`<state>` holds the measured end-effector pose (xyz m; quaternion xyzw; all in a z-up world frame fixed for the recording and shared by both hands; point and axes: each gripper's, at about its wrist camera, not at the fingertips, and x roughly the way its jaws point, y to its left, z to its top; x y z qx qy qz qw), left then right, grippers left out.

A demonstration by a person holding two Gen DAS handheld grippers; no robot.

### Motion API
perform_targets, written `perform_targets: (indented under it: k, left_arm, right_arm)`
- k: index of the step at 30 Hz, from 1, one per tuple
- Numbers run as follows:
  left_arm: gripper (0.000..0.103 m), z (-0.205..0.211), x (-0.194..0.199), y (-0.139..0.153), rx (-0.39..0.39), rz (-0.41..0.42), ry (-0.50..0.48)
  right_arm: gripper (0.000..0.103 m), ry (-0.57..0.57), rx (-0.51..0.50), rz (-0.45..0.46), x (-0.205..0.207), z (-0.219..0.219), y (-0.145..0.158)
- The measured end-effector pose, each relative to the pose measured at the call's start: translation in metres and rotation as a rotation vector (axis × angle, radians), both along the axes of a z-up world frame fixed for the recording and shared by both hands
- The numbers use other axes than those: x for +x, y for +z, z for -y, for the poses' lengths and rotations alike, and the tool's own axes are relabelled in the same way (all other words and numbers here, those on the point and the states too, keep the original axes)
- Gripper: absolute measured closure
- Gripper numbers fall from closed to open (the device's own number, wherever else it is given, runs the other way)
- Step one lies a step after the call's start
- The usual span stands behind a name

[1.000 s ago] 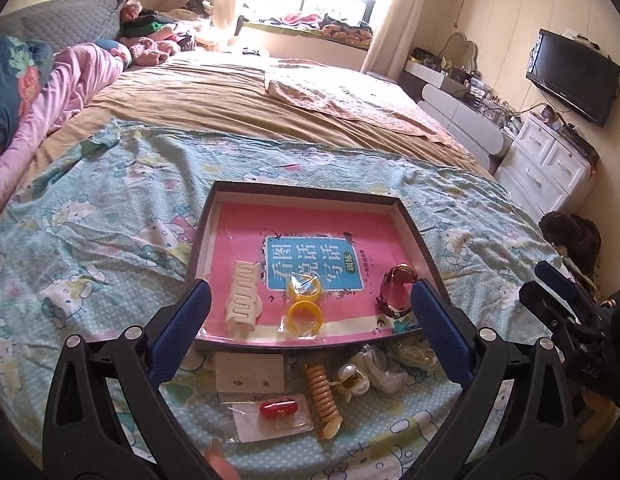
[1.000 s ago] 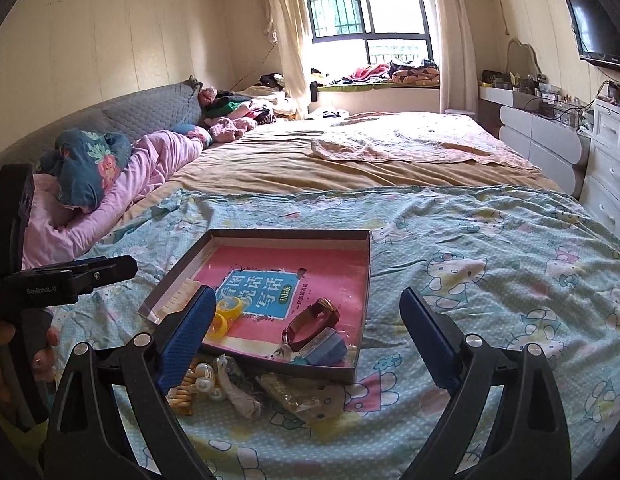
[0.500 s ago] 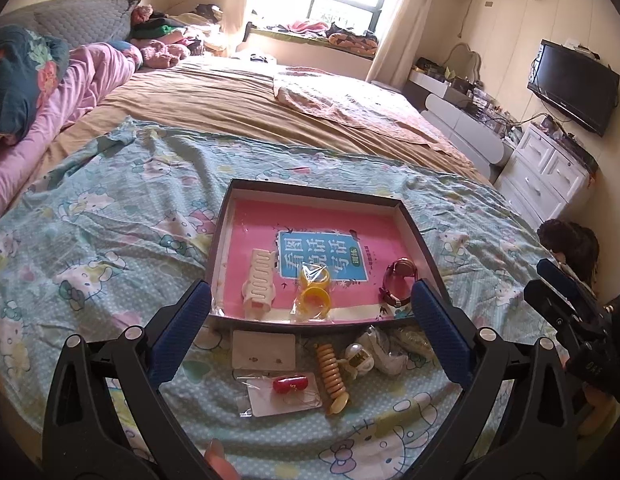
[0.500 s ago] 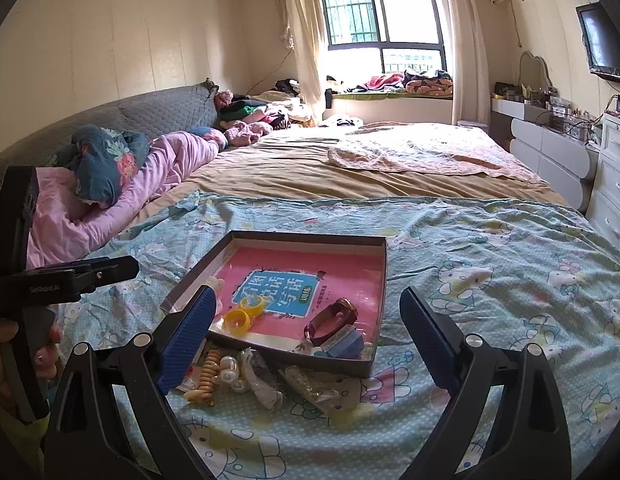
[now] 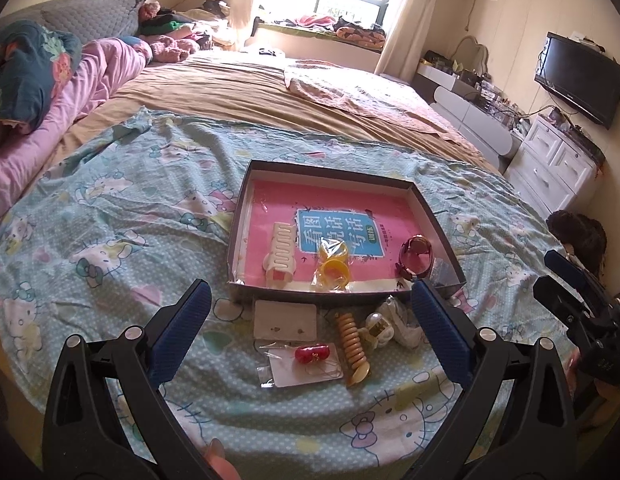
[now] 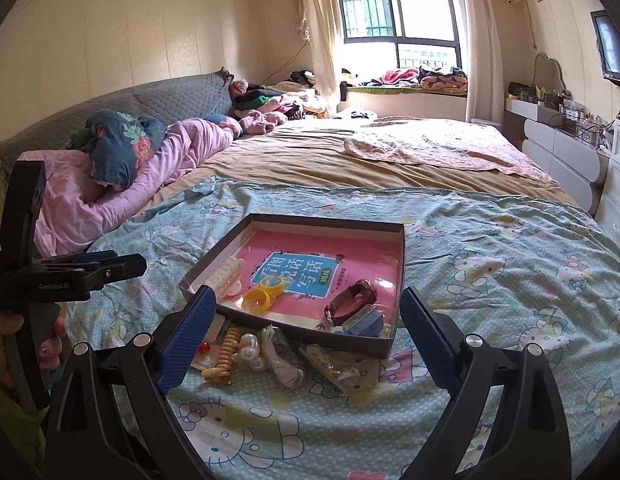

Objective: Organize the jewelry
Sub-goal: 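Withdraw both grippers from the tray toward the remaining jewelry, then grasp the bagged red bead earrings with the left gripper while the right grasps the bagged white item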

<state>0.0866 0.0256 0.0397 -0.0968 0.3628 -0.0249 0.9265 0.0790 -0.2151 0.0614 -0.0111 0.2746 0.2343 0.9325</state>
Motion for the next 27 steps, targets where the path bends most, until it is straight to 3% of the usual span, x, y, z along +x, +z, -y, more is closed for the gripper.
perform_targets:
  k: [27]
  left_arm:
    - [0.010,-0.007,-0.018,-0.055,0.032,-0.150,0.011]
  right_arm:
    - [0.011,0.079,-0.040,-0.124,-0.016,-0.021,-0.042]
